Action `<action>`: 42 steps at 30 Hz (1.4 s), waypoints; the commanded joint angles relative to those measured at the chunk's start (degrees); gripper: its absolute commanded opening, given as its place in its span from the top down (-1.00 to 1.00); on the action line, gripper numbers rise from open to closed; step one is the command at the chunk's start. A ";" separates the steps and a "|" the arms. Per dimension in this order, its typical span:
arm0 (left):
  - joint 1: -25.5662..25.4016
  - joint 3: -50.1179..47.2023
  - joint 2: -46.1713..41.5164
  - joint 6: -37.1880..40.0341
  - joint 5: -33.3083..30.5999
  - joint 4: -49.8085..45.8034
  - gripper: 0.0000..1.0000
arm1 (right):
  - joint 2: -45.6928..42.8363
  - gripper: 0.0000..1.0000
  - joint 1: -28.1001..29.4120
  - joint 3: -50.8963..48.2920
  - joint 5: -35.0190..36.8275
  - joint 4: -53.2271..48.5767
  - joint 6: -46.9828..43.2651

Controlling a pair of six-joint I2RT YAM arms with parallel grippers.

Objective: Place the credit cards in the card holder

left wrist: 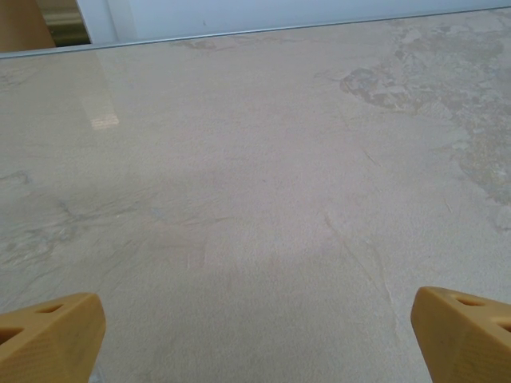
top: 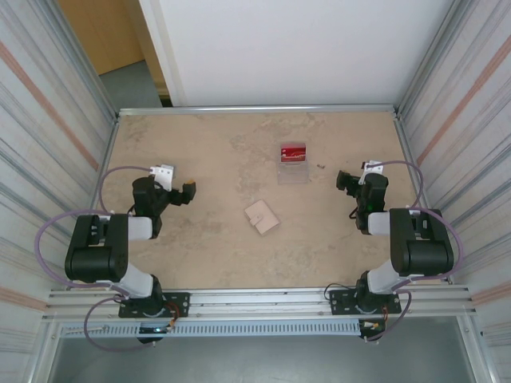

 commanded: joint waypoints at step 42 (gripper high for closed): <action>-0.78 31.37 -16.47 -6.89 16.50 -67.33 -0.97 | -13.07 -0.96 57.18 22.49 3.08 -70.84 52.47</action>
